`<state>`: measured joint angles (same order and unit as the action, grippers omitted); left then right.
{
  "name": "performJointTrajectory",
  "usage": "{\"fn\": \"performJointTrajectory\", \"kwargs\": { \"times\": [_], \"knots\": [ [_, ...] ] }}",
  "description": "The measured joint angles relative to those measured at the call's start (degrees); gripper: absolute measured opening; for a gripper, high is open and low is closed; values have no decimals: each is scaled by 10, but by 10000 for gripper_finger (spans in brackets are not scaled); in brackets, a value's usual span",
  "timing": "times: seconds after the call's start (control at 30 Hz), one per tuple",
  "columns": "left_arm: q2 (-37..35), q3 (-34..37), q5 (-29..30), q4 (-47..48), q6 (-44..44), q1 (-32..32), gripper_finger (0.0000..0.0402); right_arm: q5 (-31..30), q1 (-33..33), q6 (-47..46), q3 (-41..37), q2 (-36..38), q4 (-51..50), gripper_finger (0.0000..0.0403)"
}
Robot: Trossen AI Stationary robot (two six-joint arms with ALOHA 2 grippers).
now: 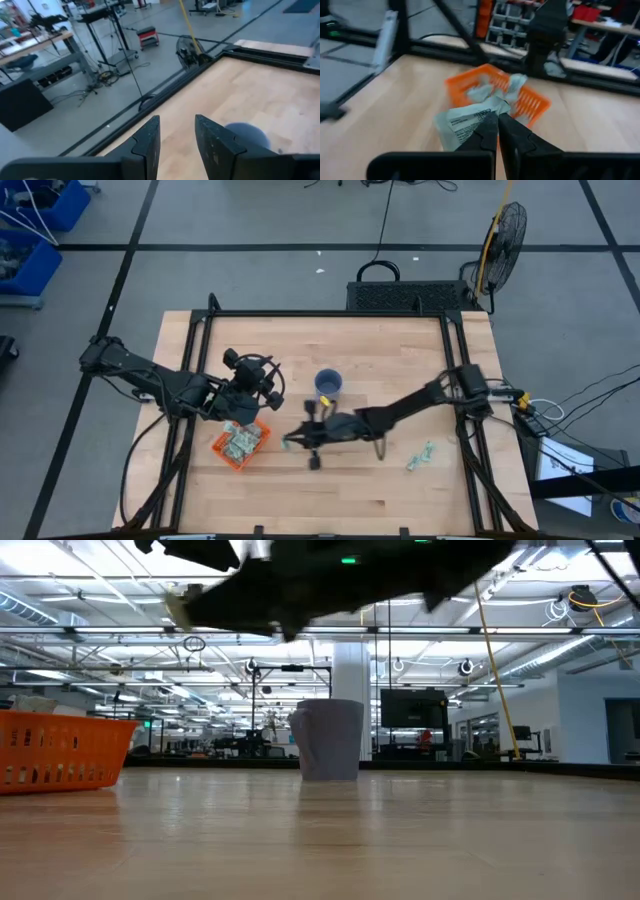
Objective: Pick and place Stevia / Truvia into bins
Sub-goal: Put the green stevia packet into the orange basket
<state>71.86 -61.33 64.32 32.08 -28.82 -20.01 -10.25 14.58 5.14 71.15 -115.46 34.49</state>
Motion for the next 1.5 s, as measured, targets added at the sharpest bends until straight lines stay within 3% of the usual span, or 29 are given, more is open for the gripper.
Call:
{"fn": "performJointTrajectory", "kwargs": {
  "times": [0.2,0.43,0.7,0.93,1.03,1.3,1.5],
  "knots": [
    [0,0,-20,15,-3,-4,129,9,-44,-15,132,-105,4,0],
    [0,0,-29,25,-2,-21,129,46,-68,-9,217,-214,19,3],
    [0,0,-26,25,-2,-34,129,75,-67,35,240,-241,23,68],
    [0,0,-29,30,-10,-35,129,74,-67,30,240,-231,23,118],
    [0,0,-32,45,-21,-39,129,73,-60,31,240,-209,-25,124],
    [0,0,-31,93,-70,-56,129,73,-22,27,226,-76,-333,107],
    [0,0,-29,99,-89,-72,129,73,24,-46,137,54,-477,90]
  ]
}}
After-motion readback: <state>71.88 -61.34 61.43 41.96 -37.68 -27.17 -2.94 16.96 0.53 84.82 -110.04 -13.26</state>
